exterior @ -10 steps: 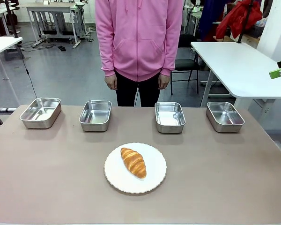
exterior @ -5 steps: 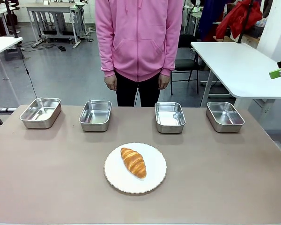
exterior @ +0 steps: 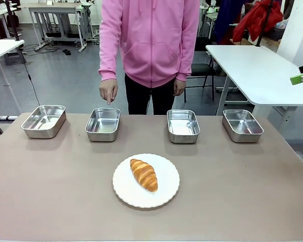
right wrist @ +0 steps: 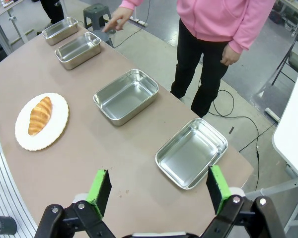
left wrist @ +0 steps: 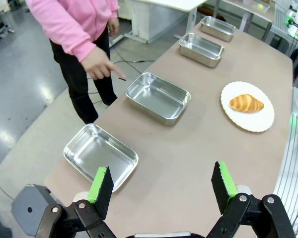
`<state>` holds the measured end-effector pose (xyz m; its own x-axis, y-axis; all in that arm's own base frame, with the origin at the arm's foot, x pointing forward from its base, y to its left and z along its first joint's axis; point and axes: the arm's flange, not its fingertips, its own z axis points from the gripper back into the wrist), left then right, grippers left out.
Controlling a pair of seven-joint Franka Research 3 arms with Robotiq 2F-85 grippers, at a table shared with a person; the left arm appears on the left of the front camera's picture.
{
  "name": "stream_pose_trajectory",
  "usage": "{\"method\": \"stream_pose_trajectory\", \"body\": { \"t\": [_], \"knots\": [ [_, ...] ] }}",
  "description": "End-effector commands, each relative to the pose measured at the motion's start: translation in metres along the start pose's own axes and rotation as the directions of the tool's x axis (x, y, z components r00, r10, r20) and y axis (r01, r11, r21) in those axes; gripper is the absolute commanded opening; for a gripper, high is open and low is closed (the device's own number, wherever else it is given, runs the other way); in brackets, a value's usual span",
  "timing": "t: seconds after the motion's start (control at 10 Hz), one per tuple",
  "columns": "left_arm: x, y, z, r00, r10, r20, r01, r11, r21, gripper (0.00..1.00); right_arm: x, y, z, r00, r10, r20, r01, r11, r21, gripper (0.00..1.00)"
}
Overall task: Place the bread in the container.
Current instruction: Place the Butter Roll into the Airtight Container indicated by the human.
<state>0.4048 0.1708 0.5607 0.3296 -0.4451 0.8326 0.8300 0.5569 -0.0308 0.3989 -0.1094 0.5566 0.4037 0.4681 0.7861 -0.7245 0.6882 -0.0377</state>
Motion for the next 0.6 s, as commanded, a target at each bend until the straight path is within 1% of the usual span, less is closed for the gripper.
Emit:
{"method": "stream_pose_trajectory", "body": {
  "t": [0.0,0.5],
  "knots": [
    [0.0005,0.0,-0.0004,1.0,-0.002,0.011,0.002,1.0,-0.005,1.0,0.0005,-0.0008,-0.0016,1.0,0.012,0.017,-0.012,1.0,0.004,1.0],
    [0.0005,0.0,-0.0004,1.0,-0.002,0.011,0.002,1.0,-0.005,1.0,0.0005,-0.0008,-0.0016,1.0,0.012,0.017,-0.012,1.0,0.004,1.0]
  ]
}}
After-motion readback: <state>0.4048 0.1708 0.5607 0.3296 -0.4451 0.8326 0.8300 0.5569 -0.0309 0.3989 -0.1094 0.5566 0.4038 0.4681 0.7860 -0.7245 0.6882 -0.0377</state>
